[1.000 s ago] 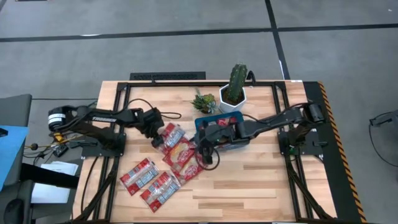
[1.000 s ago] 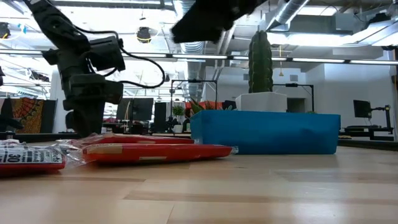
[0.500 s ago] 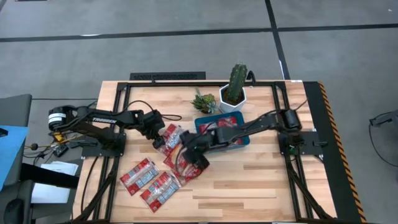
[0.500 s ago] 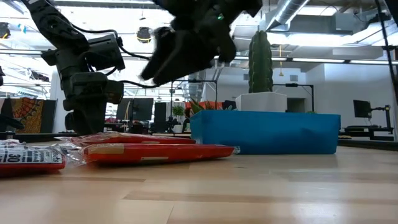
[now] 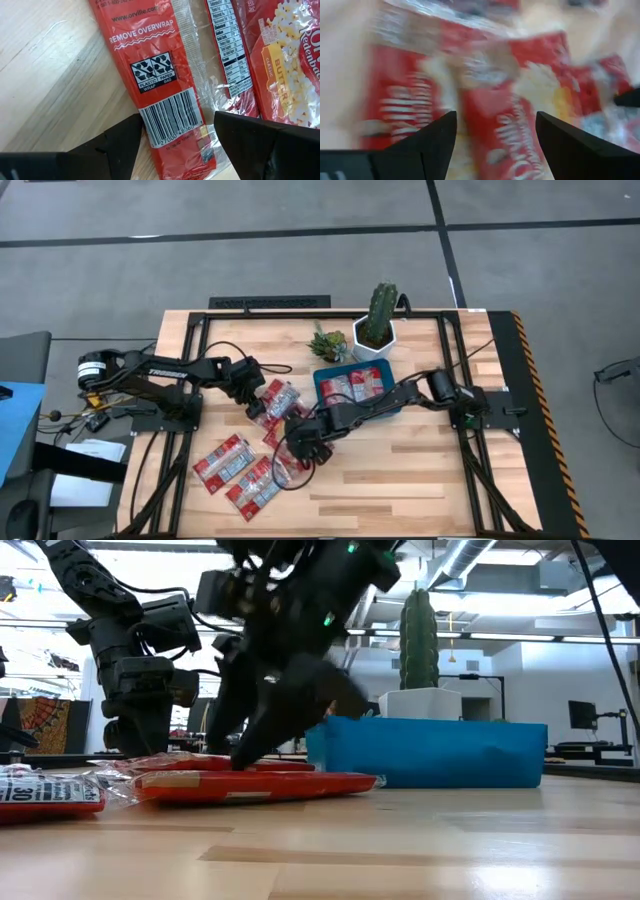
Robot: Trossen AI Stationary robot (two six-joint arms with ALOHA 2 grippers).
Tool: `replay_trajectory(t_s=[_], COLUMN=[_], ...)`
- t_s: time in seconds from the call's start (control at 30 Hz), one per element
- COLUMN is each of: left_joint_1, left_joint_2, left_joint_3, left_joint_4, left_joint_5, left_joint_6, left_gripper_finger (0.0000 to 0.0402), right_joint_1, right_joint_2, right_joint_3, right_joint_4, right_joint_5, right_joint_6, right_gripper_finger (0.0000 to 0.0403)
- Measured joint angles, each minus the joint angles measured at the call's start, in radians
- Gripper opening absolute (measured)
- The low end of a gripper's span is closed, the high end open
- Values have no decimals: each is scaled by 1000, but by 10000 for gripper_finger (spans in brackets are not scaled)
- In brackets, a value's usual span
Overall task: Sort popcorn bags into baskets
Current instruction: Put the red popcorn bag into the blue container
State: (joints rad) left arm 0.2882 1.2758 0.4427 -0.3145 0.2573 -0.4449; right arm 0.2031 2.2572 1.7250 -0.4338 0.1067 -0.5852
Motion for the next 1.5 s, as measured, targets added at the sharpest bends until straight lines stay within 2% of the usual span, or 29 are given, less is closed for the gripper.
replay_trajectory(t_s=[0.1,0.2,0.33,0.43,0.63,0.7,0.9,1.5], left_joint_1=[0,0,0,0,0,0,0,0], left_joint_2=[0,0,0,0,0,0,0,0], left_joint_3=[0,0,0,0,0,0,0,0], left_joint_4=[0,2,14,22,22,22,21,20], left_joint_5=[-1,-3,-4,-8,-8,-8,-8,-8], left_joint_6=[-5,-5,-6,-12,-12,-12,-12,-10], left_gripper_finger=[247,247,247,247,247,247,247,247], right_joint_1=[-3,-10,-7,-7,11,16,20,-24], right_joint_2=[9,8,8,8,7,1,0,0], right_joint_3=[0,1,1,0,0,0,62,447], right_joint_4=[-11,-17,-25,-35,-54,-59,-100,-399], right_joint_5=[57,59,87,100,106,102,97,97], right_joint_6=[-8,-17,-18,-18,-13,1,84,51], right_gripper_finger=[292,287,259,208,51,16,6,3])
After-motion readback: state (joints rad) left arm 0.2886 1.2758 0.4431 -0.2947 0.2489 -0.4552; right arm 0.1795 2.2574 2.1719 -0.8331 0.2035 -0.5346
